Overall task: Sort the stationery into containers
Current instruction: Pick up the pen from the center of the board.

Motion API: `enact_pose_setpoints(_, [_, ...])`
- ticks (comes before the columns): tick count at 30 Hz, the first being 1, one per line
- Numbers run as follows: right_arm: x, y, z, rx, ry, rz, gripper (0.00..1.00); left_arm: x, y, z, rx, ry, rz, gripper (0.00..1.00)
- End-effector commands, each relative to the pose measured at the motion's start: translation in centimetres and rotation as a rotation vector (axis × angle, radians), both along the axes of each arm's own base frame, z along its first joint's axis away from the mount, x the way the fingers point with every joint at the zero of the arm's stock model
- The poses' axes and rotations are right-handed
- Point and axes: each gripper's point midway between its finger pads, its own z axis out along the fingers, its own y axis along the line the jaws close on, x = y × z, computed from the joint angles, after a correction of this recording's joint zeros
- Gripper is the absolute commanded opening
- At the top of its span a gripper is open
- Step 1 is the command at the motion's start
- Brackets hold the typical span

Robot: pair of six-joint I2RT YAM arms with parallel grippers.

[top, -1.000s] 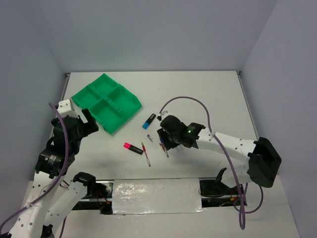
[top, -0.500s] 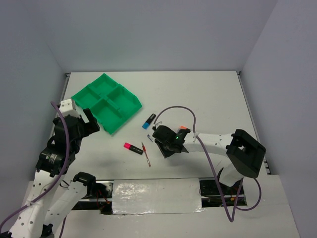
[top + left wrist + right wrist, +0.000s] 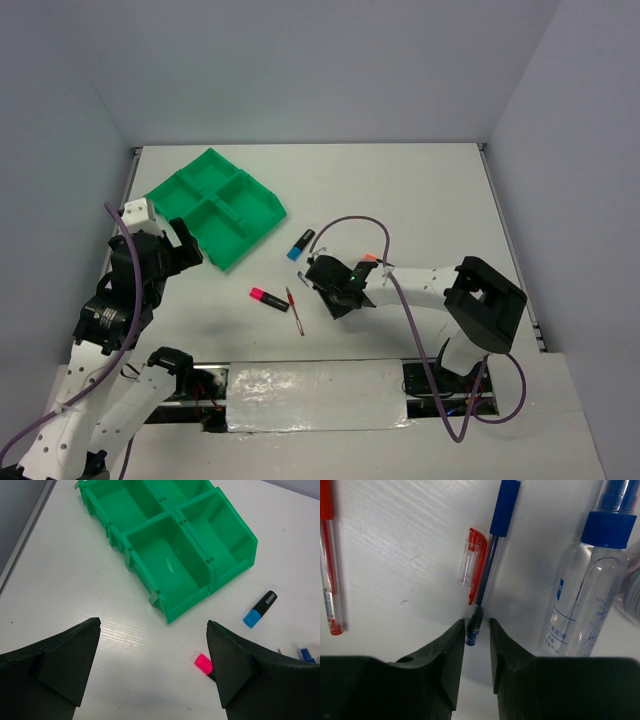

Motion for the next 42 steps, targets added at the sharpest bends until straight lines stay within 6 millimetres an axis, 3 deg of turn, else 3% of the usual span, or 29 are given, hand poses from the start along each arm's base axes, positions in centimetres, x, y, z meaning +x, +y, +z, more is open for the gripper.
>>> enact_pose_setpoints(1, [0.7,0.4,-0.5,-0.004,-0.018,0.001,0.31,0.6,-0.1,0.7,0.01,-0.032,-0.011,0.99])
enact_pose_setpoints(10, [1.0,-1.7,-0.3,-0.033,-0.026,-0.047,0.12,0.6,-0.1,0.8,0.009,-0.033,-0.012,0.99])
enact_pose_setpoints(17, [0.3,-3.7,1.1,-0.044,-0.04,-0.089,0.12,0.5,-0.1,0.9,0.007,-0.041,-0.012,0.99])
enact_pose_setpoints(21, [-0.8,-3.8,1.6,-0.003,-0.015,-0.085,0.13,0.4,0.0,0.9,0.007,-0.042,-0.01,0.99])
enact_pose_setpoints(25, [-1.2,-3.3,1.6,0.035,-0.003,-0.066,0.31,0.4,0.0,1.0,0.007,-0.044,-0.01,0.99])
enact_pose_setpoints(32, [-0.7,-2.5,0.2,-0.003,0.017,-0.043,0.33,0.3,0.1,1.0,0.007,-0.046,-0.005,0.99])
enact_pose_setpoints(34, [-0.3,-2.6,0.0,-0.018,0.006,-0.057,0.37,0.3,0.1,1.0,0.007,-0.048,-0.005,0.99])
enact_pose_setpoints(42, [1.4,-1.1,0.6,-0.012,-0.025,-0.025,0.47,0.4,0.0,1.0,0.006,-0.045,-0.011,0.99])
